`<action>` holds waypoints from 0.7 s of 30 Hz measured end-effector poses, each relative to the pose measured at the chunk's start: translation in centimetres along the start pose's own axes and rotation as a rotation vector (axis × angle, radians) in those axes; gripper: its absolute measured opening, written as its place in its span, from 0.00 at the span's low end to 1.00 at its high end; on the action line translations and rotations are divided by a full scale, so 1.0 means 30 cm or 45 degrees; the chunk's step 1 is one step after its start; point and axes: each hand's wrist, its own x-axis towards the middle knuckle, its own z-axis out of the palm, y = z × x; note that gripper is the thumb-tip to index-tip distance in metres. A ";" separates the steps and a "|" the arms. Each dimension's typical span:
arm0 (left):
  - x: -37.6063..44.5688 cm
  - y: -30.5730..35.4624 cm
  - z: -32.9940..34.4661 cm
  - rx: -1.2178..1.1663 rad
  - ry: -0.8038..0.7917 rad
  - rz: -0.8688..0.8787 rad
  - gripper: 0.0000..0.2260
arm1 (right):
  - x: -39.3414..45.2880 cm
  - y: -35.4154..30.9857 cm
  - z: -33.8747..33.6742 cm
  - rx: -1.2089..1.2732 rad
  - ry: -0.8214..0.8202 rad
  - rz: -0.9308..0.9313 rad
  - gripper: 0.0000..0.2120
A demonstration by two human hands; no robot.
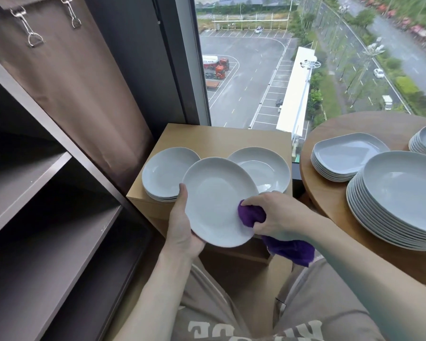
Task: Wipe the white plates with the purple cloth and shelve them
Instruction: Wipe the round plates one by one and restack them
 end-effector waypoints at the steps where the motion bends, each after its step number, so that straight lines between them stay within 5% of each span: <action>1: -0.007 -0.001 0.006 0.018 -0.017 -0.006 0.25 | 0.014 0.009 -0.001 -0.013 0.045 0.018 0.24; 6: -0.029 -0.040 0.032 0.129 -0.079 -0.130 0.29 | 0.081 -0.002 0.001 -0.056 0.292 0.077 0.27; 10: -0.011 -0.082 0.033 0.176 -0.060 -0.201 0.28 | 0.082 -0.088 0.024 -0.001 0.382 -0.125 0.28; 16: 0.028 -0.048 0.016 0.027 0.106 -0.240 0.30 | 0.005 -0.190 0.067 0.115 0.127 -0.379 0.27; 21: 0.075 -0.004 -0.027 0.018 0.149 -0.184 0.31 | -0.026 -0.122 0.105 0.113 -0.069 -0.280 0.27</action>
